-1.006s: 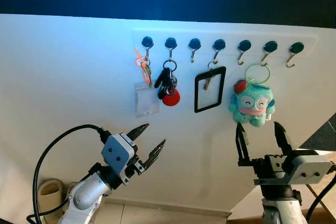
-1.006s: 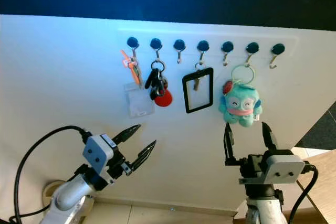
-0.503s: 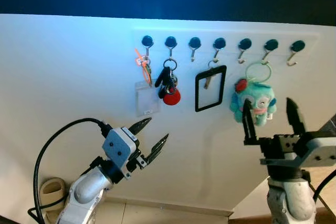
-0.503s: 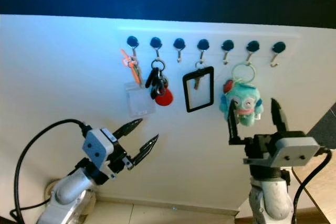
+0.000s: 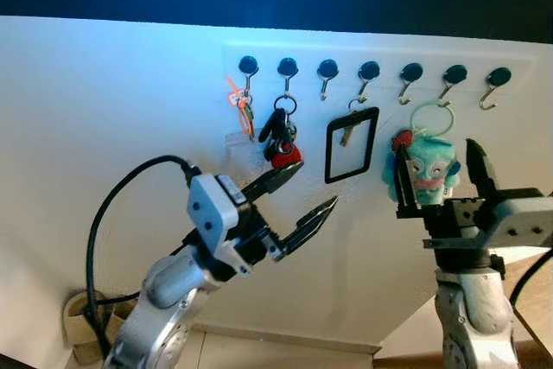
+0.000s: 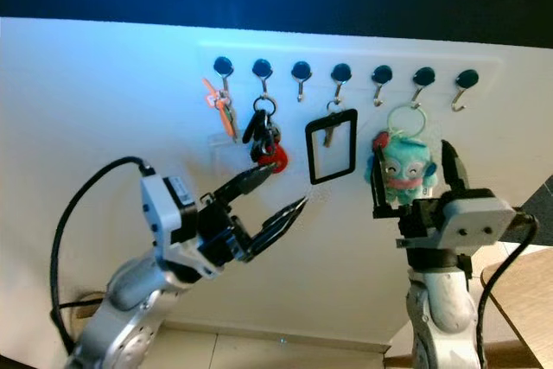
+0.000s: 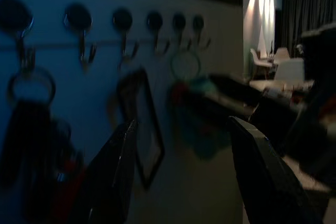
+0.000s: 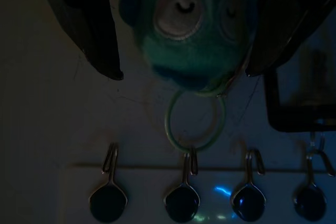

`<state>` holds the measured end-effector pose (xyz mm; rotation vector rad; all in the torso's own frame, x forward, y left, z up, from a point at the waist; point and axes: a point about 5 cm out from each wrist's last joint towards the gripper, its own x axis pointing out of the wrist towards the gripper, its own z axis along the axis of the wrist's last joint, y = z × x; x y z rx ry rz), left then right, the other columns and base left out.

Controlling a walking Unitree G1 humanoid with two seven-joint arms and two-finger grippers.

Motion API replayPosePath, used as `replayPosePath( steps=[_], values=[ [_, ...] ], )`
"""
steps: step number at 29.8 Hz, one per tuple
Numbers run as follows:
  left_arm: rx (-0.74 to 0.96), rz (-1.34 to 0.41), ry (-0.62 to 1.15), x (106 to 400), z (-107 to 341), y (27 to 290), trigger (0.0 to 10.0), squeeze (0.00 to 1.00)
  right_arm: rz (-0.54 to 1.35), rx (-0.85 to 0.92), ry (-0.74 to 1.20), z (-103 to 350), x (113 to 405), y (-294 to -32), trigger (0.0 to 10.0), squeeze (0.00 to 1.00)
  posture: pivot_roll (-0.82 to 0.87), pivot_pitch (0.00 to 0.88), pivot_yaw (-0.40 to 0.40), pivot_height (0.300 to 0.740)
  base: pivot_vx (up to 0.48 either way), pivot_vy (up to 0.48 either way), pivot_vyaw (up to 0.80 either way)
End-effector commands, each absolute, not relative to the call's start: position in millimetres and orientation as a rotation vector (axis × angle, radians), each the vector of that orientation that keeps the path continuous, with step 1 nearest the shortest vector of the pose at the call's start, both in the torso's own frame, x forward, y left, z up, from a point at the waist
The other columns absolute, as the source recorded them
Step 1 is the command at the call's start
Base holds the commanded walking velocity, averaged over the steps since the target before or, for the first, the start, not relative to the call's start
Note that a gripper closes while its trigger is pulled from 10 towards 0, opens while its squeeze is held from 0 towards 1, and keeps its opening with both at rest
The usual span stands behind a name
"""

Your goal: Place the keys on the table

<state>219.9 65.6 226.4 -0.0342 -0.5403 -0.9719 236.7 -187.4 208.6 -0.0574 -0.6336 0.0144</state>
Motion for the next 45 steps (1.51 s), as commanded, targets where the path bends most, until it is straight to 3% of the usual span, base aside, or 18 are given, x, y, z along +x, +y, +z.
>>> replayPosePath(
  steps=[1,14,16,18,19,20,21,22,23,24,25,26,27,45],
  values=[
    [-0.032,-0.963,-0.535,219,226,64,10.0,0.0,-0.001,-0.046,-0.609,205,237,-190,10.0,0.0,0.03,0.085,-0.014,0.74,0.0,0.0,0.0],
    [-0.019,-0.957,-0.521,221,228,63,10.0,0.0,0.065,0.043,-0.533,197,243,-183,10.0,0.0,0.02,0.068,-0.015,0.74,0.0,0.0,0.0],
    [-0.015,-0.957,-0.522,221,228,63,10.0,0.0,0.075,0.049,-0.529,197,243,-182,10.0,0.04,0.03,0.068,-0.016,0.74,0.0,0.0,0.0],
    [-0.01,-0.957,-0.522,221,228,62,10.0,0.0,0.089,0.056,-0.523,196,242,-181,10.0,0.52,0.03,0.067,-0.017,0.74,0.0,0.0,0.0],
    [-0.009,-0.956,-0.522,221,228,62,10.0,0.0,0.094,0.059,-0.52,196,242,-180,10.0,0.71,0.03,0.067,-0.017,0.74,0.0,0.0,0.0],
    [-0.008,-0.956,-0.521,221,228,62,10.0,0.0,0.098,0.062,-0.516,195,242,-180,10.0,0.88,0.03,0.064,-0.017,0.74,0.0,0.0,0.0],
    [-0.007,-0.955,-0.521,221,228,62,10.0,0.0,0.102,0.065,-0.513,195,242,-179,10.0,0.91,0.03,0.064,-0.017,0.74,0.0,0.0,0.0],
    [-0.006,-0.954,-0.521,221,228,62,10.0,0.0,0.104,0.066,-0.508,194,242,-178,10.0,0.9,0.03,0.063,-0.018,0.74,0.0,0.0,0.0],
    [-0.005,-0.954,-0.521,221,228,62,10.0,0.0,0.105,0.066,-0.504,194,242,-178,10.0,0.8,0.03,0.064,-0.018,0.74,0.0,0.0,0.0],
    [-0.005,-0.954,-0.521,221,228,62,10.0,0.0,0.105,0.066,-0.504,194,242,-178,10.0,0.8,0.03,0.064,-0.018,0.74,0.0,0.0,0.0],
    [-0.003,-0.954,-0.521,221,228,62,10.0,0.0,0.105,0.065,-0.499,194,242,-178,10.0,0.7,0.03,0.063,-0.018,0.74,0.0,0.0,0.0],
    [-0.003,-0.954,-0.521,221,228,62,10.0,0.0,0.105,0.065,-0.496,193,242,-178,10.0,0.7,0.03,0.063,-0.018,0.74,0.0,0.0,0.0],
    [0.0,-0.956,-0.52,220,228,62,10.0,0.0,0.104,0.066,-0.491,193,242,-178,10.0,0.0,0.03,0.063,-0.018,0.74,0.0,0.0,0.0],
    [0.029,-0.956,-0.528,221,229,61,10.0,0.0,0.093,0.059,-0.466,190,240,-179,10.0,0.0,0.03,0.068,-0.015,0.74,0.0,0.0,0.0]
  ],
)
